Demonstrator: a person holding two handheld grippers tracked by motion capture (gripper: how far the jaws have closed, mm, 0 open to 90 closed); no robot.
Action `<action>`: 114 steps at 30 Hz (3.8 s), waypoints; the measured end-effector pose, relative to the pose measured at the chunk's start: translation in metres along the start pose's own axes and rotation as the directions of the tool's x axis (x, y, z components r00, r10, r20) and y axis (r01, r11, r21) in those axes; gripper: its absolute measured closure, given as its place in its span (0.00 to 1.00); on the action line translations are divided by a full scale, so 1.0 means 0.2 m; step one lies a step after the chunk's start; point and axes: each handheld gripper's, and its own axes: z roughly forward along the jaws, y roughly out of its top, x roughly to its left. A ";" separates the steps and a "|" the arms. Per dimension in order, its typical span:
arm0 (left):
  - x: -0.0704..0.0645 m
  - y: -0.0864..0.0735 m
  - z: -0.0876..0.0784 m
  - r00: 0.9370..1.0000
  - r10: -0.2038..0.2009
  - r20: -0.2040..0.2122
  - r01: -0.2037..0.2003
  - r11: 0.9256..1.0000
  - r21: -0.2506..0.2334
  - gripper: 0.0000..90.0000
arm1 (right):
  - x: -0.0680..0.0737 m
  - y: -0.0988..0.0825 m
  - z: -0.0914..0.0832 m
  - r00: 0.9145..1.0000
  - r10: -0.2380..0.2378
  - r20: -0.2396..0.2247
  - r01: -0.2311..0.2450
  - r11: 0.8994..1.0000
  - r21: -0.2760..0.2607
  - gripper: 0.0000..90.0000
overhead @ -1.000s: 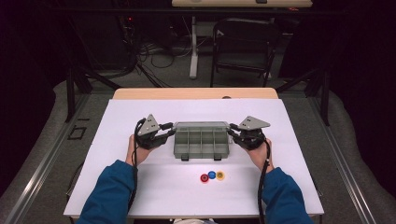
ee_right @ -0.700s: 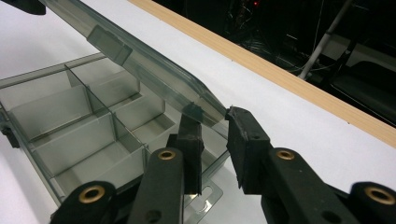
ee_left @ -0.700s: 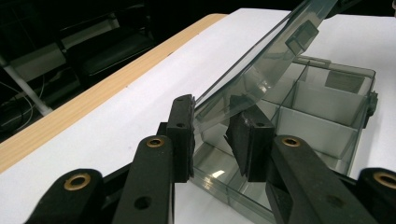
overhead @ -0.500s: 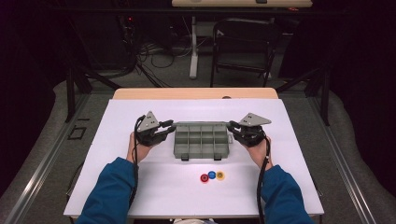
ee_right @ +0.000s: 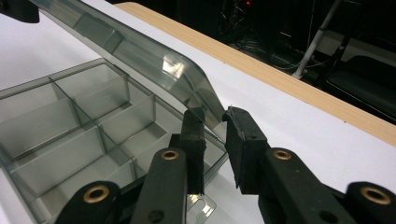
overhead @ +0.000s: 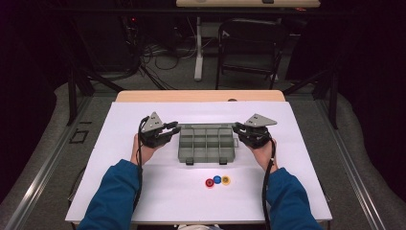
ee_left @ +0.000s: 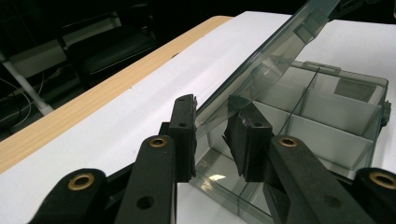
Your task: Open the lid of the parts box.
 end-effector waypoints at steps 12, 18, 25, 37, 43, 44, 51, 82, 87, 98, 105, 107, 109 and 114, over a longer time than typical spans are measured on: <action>0.02 0.01 0.02 1.000 -0.023 -0.001 0.023 1.000 -0.004 0.81 | -0.02 0.00 0.03 1.000 0.023 0.007 -0.023 1.000 0.007 0.87; 0.04 0.01 0.03 0.999 -0.033 -0.002 0.033 0.999 -0.006 0.81 | -0.03 0.01 0.04 0.999 0.037 0.012 -0.037 0.999 0.011 0.87; 0.05 0.00 0.05 0.999 -0.050 -0.005 0.050 0.999 -0.008 0.82 | -0.04 0.00 0.07 0.998 0.055 0.017 -0.055 0.998 0.016 0.88; 0.07 0.00 0.07 0.997 -0.078 -0.005 0.077 0.997 -0.011 0.82 | -0.05 -0.01 0.10 0.997 0.077 0.022 -0.077 0.997 0.028 0.88; 0.09 -0.01 0.09 0.995 -0.102 -0.001 0.102 0.995 -0.011 0.82 | -0.06 -0.02 0.12 0.996 0.084 0.024 -0.085 0.996 0.036 0.89; 0.09 -0.01 0.09 0.994 -0.105 -0.003 0.105 0.994 -0.008 0.82 | -0.07 -0.02 0.13 0.995 0.095 0.022 -0.095 0.995 0.035 0.89; 0.10 -0.01 0.11 0.993 -0.118 -0.015 0.118 0.993 0.004 0.83 | -0.08 -0.01 0.14 0.995 0.099 0.023 -0.100 0.994 0.041 0.90; 0.14 -0.06 0.21 0.984 -0.171 -0.053 0.174 0.982 0.073 0.88 | -0.11 -0.04 0.24 0.992 0.121 0.045 -0.124 0.990 0.068 0.91; 0.15 -0.06 0.22 0.984 -0.171 -0.057 0.175 0.981 0.079 0.89 | -0.11 -0.05 0.25 0.992 0.121 0.048 -0.124 0.990 0.074 0.91; 0.15 -0.08 0.26 0.982 -0.174 -0.074 0.182 0.977 0.114 0.89 | -0.12 -0.09 0.30 0.990 0.133 0.054 -0.138 0.985 0.104 0.92; 0.16 -0.10 0.28 0.981 -0.177 -0.081 0.186 0.974 0.130 0.89 | -0.11 -0.09 0.31 0.990 0.130 0.060 -0.136 0.985 0.109 0.92; 0.16 -0.11 0.28 0.981 -0.178 -0.082 0.187 0.974 0.131 0.89 | -0.12 -0.09 0.31 0.990 0.131 0.060 -0.137 0.985 0.109 0.92; 0.16 -0.11 0.29 0.980 -0.178 -0.085 0.188 0.972 0.138 0.89 | -0.11 -0.09 0.31 0.990 0.129 0.063 -0.135 0.985 0.105 0.92; 0.16 -0.12 0.29 0.979 -0.185 -0.092 0.196 0.971 0.139 0.89 | -0.11 -0.09 0.32 0.989 0.129 0.067 -0.136 0.985 0.105 0.91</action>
